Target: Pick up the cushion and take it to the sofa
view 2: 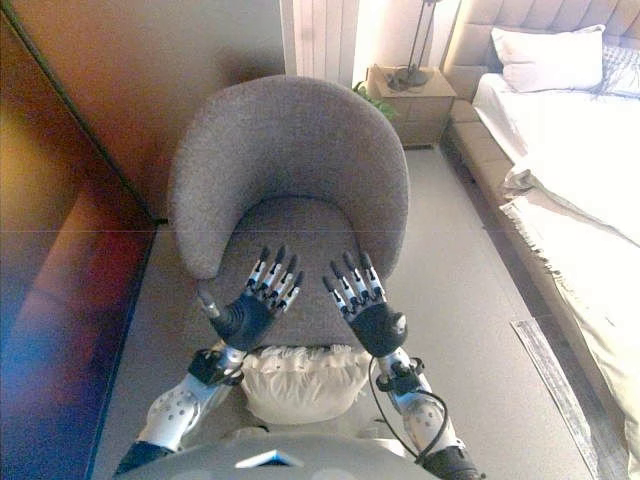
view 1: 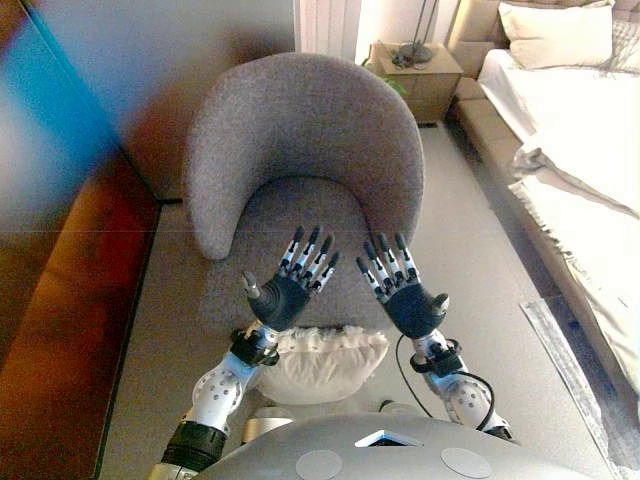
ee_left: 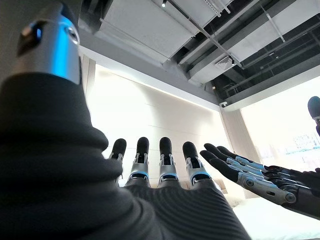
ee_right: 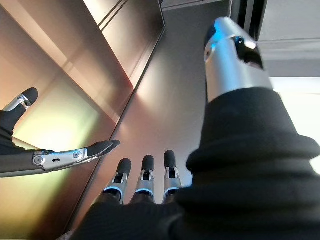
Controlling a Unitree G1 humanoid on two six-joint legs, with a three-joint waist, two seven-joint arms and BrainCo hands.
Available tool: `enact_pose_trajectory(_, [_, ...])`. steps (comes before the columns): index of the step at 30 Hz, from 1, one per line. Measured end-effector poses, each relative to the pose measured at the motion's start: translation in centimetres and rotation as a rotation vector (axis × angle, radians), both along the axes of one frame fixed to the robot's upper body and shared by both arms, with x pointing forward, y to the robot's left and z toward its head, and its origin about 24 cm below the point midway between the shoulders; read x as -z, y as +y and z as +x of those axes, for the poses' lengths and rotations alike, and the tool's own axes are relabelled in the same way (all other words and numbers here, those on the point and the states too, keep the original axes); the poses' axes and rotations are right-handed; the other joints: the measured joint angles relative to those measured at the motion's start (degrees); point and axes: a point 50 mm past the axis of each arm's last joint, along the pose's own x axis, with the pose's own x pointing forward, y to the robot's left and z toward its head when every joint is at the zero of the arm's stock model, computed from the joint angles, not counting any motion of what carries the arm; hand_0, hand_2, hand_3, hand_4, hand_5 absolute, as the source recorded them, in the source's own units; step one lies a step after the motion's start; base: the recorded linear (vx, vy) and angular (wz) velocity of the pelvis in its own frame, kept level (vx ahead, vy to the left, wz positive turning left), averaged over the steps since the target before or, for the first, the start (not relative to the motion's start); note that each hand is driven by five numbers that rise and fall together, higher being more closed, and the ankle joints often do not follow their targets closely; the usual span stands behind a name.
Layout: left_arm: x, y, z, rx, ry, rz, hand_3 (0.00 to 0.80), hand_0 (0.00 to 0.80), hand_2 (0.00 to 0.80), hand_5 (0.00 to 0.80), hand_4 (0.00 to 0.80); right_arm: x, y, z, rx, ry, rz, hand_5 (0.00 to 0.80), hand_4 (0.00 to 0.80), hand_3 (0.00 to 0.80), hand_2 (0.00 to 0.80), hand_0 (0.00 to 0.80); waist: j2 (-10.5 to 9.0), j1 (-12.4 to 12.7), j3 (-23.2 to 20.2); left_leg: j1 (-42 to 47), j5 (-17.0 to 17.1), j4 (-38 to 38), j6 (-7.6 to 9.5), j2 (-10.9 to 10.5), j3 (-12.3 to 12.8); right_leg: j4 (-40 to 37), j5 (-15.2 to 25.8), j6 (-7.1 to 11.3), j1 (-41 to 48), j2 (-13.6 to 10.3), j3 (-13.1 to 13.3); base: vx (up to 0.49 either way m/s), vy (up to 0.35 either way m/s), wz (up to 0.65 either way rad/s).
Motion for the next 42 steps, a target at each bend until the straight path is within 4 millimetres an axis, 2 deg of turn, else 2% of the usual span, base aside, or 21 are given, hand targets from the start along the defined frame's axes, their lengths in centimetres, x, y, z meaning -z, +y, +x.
enact_pose_trajectory(4, [0.1,0.0,0.0,-0.001,0.006,0.003,0.0,0.0,0.0,0.0,0.0,0.0,0.0,0.0,0.0,0.001,-0.001,0.0,0.0,0.0,0.0,0.0,0.02,-0.65,-0.44,-0.37,0.01,0.14,-0.02,0.01,0.2,-0.06,0.18,-0.13,-0.56,0.03,0.09,0.01,-0.007,-0.03])
enact_pose_trajectory(6, [0.3,0.0,0.0,0.005,0.013,0.069,0.0,0.0,0.0,0.0,0.0,0.1,0.0,0.0,0.004,0.015,-0.012,0.0,0.0,0.0,0.0,0.0,0.05,-0.75,-0.43,-0.36,0.01,0.21,-0.02,0.05,0.34,-0.05,0.19,-0.13,-0.72,0.04,0.16,0.019,-0.013,-0.02])
enact_pose_trajectory(7, [0.6,0.2,0.0,-0.002,0.016,0.155,0.0,0.0,0.0,0.0,0.0,0.3,-0.1,0.1,0.014,0.037,-0.049,0.0,0.0,0.0,0.0,0.0,0.08,-0.73,-0.41,-0.33,0.01,0.23,-0.02,0.07,0.42,-0.03,0.19,-0.12,-0.85,0.03,0.22,0.047,-0.022,-0.04])
enact_pose_trajectory(10, [2.2,1.9,0.2,-0.077,0.06,0.586,0.0,0.0,0.0,0.0,0.0,1.7,-1.3,0.4,0.107,0.166,-0.331,0.0,0.0,0.0,0.0,0.0,0.31,-0.61,-0.19,0.02,-0.01,0.24,-0.05,0.13,1.51,-0.05,0.45,-0.06,-1.44,0.06,1.28,0.029,-0.005,-0.17])
enact_pose_trajectory(12, [2.7,3.8,0.5,-0.191,0.099,0.872,0.0,0.0,0.0,0.0,0.0,2.4,-2.4,0.4,0.171,0.238,-0.523,0.0,0.0,0.0,0.0,0.0,0.69,-0.86,0.47,0.08,-0.01,0.26,-0.05,0.03,2.09,-0.13,0.71,0.03,-2.04,0.1,1.9,-0.013,-0.002,-0.21])
enact_pose_trajectory(14, [2.8,5.7,0.5,-0.28,0.101,1.062,0.0,0.0,0.0,0.0,0.0,2.9,-3.8,-0.1,0.216,0.276,-0.633,0.0,0.0,0.0,0.0,0.0,1.0,-0.75,1.19,-0.06,-0.04,0.22,-0.06,0.11,3.36,-0.04,0.91,0.15,-3.11,0.11,2.96,-0.014,-0.016,-0.28])
enact_pose_trajectory(17, [2.7,6.7,0.5,-0.315,0.085,1.166,0.0,0.0,0.0,0.0,0.0,3.6,-5.3,-0.7,0.237,0.31,-0.72,0.0,0.0,0.0,0.0,0.0,1.0,-0.72,3.22,-1.03,-0.03,0.29,-0.07,0.15,4.59,0.76,1.53,0.06,-5.51,-0.19,3.1,-0.13,-0.032,-0.27])
enact_pose_trajectory(20, [3.1,5.9,1.1,-0.29,0.056,1.195,0.0,0.0,0.0,0.0,0.0,4.0,-5.6,-0.1,0.248,0.319,-0.748,0.0,0.0,0.0,0.0,0.0,0.2,-0.77,5.58,-5.54,0.04,2.69,-0.02,0.06,5.03,4.13,1.89,-0.41,-11.03,-1.05,2.9,-0.324,-0.033,-0.16])
enact_pose_trajectory(24, [1.8,4.4,5.2,-0.305,-0.078,1.276,0.0,0.0,0.0,0.0,0.0,2.4,-5.0,4.6,0.291,0.213,-0.824,0.0,0.0,0.0,0.0,0.0,-1.21,-0.7,14.85,-15.98,-0.65,10.34,0.28,-0.17,4.79,10.86,2.28,-1.0,-21.24,-2.81,2.6,-0.343,-0.014,-0.02])
enact_pose_trajectory(27, [0.4,3.8,8.0,-0.378,-0.17,1.374,0.0,0.0,0.0,0.0,0.0,0.1,-4.9,7.9,0.348,0.107,-0.856,0.0,0.0,0.0,0.0,0.0,-0.38,-0.77,21.25,-23.72,-1.86,17.08,0.48,0.04,3.7,13.93,2.5,-2.02,-26.96,-3.45,2.69,-0.235,0.007,0.11])
enact_pose_trajectory(28, [-0.1,3.6,8.8,-0.422,-0.198,1.415,0.0,0.0,0.0,0.0,0.0,-0.6,-5.0,8.9,0.372,0.08,-0.863,0.0,0.0,0.0,0.0,0.0,0.54,-0.76,23.38,-26.74,-2.57,20.13,0.46,0.23,3.02,15.37,2.19,-2.68,-28.83,-3.51,2.84,-0.264,-0.009,0.15])
enact_pose_trajectory(31, [-0.8,4.1,10.8,-0.562,-0.194,1.52,0.0,0.0,0.0,0.0,0.0,-2.4,-5.0,11.2,0.423,0.031,-0.883,0.0,0.0,0.0,0.0,0.0,1.75,-0.76,27.43,-34.9,-4.94,27.71,0.78,0.95,1.39,20.77,1.19,-4.06,-35.56,-3.8,2.96,-0.195,0.003,0.1])
enact_pose_trajectory(37, [-2.2,5.1,13.9,-0.771,-0.088,1.601,0.0,0.0,0.0,0.0,0.0,-6.1,-5.2,15.5,0.495,-0.04,-0.973,0.0,0.0,0.0,0.0,0.0,1.65,-0.96,28.45,-49.21,-6.45,36.97,1.57,1.29,0.97,25.76,1.61,-4.72,-48.99,-4.04,5.19,-0.163,0.067,-0.06])
enact_pose_trajectory(39, [-3.3,4.9,14.7,-0.845,-0.085,1.577,0.0,0.0,0.0,0.0,0.0,-8.2,-5.0,17.1,0.532,-0.093,-1.014,0.0,0.0,0.0,0.0,0.0,1.67,-0.91,28.45,-53.71,-7.1,39.72,2.12,1.49,1.18,26.67,2.06,-4.47,-53.06,-4.12,5.86,-0.117,0.064,-0.13])
enact_pose_trajectory(42, [-4.8,5.0,15.4,-0.939,-0.08,1.53,0.0,0.0,0.0,0.0,0.0,-10.0,-5.1,18.2,0.578,-0.125,-1.049,0.0,0.0,0.0,0.0,0.0,1.75,-0.79,28.46,-58.59,-7.97,42.79,2.87,1.73,1.33,27.46,2.26,-4.19,-57.06,-4.32,6.2,-0.074,0.038,-0.08])
